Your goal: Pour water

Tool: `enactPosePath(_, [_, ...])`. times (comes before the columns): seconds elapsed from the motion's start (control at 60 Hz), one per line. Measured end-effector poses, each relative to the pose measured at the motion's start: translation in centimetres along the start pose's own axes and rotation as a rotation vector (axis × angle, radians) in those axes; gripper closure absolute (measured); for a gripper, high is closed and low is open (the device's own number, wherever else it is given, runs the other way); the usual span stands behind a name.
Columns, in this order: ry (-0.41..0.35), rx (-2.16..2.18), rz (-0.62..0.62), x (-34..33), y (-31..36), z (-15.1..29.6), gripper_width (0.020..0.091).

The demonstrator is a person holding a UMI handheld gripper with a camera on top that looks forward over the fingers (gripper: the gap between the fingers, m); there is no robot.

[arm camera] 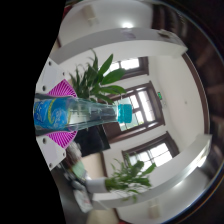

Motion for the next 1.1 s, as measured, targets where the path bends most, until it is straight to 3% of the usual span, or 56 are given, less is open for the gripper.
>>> enactPosePath(0.217, [0.006,-0.272,-0.224,2.5,-10.4,2.9,0.0688])
enactPosePath(0.383, [0.054,-0.344,-0.375,2.5,-19.9,-0.5,0.0687])
enactPosePath(0.533, [0.093,-0.339,-0.459,1.2,-24.5,-5.2,0.0675])
enactPosePath(0.733, [0.165,-0.332,-0.5,1.8,-28.7,-10.2,0.0666])
enactPosePath(0.767, [0.13,-0.339,-0.489,1.8,-29.0,-10.1,0.067])
enactPosePath(0.883, [0.11,-0.305,-0.475,1.5,-29.1,-10.5,0.0668])
enactPosePath(1.067, [0.076,-0.258,-0.468,0.6,-29.3,-10.4,0.056])
enactPosePath(1.1, [0.093,-0.25,-0.468,0.5,-29.2,-10.6,0.05])
Point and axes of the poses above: the point between the fingertips, and its own axes, seen from behind it with the camera up: y to the left, z up, x forward, the way the camera looks, the point moved 8 cm from there along -x, backward, against the way the camera looks, and after that the axes turned 1 degree about -x, right-handed, at the moved point
